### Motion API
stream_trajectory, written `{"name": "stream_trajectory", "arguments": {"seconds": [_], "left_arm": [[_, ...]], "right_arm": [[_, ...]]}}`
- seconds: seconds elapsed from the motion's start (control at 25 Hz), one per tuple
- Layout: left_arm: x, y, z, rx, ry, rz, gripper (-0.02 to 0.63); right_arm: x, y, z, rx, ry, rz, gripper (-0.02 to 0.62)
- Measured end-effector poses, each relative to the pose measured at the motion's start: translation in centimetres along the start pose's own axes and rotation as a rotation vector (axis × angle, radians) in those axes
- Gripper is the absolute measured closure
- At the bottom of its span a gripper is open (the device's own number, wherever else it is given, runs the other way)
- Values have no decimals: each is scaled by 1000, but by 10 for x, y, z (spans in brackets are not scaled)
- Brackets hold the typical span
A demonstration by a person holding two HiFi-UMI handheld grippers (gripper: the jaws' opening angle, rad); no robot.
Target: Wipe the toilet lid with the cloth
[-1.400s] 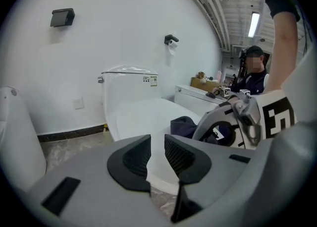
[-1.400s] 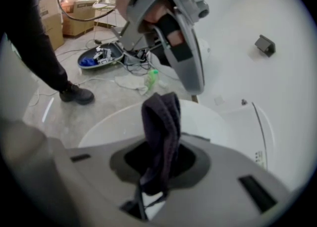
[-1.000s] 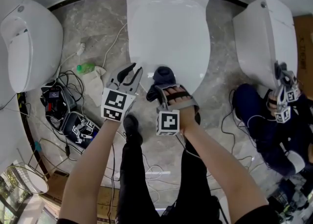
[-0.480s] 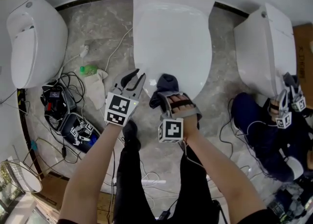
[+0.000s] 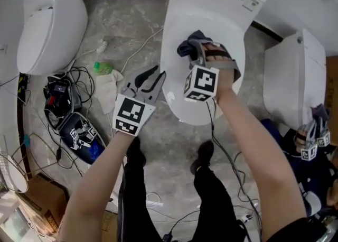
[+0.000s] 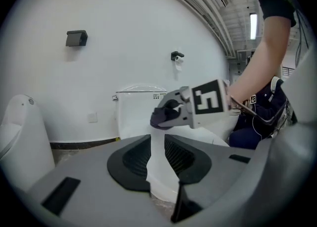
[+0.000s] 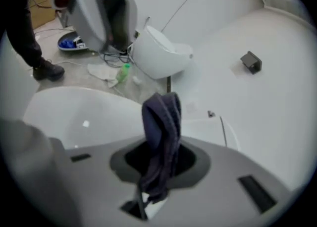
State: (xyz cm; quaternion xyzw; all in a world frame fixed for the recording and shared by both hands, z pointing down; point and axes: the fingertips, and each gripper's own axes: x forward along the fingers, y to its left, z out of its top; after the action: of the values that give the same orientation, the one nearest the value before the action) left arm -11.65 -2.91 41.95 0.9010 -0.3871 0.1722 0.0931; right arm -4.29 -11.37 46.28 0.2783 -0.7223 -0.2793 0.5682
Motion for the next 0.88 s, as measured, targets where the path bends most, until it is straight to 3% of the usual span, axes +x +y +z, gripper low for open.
{"name": "stream_trajectory", "arguments": {"seconds": [0.2, 0.48, 0.88], "left_arm": [[8, 8, -12, -14, -9, -14, 514], [-7, 22, -33, -62, 19, -35, 514], [-3, 43, -48, -98, 50, -29, 514]], "right_arm": [[53, -53, -3, 5, 54, -49, 505], [101, -70, 6, -23, 100, -16, 505], [123, -38, 6, -32, 116, 90, 505]]}}
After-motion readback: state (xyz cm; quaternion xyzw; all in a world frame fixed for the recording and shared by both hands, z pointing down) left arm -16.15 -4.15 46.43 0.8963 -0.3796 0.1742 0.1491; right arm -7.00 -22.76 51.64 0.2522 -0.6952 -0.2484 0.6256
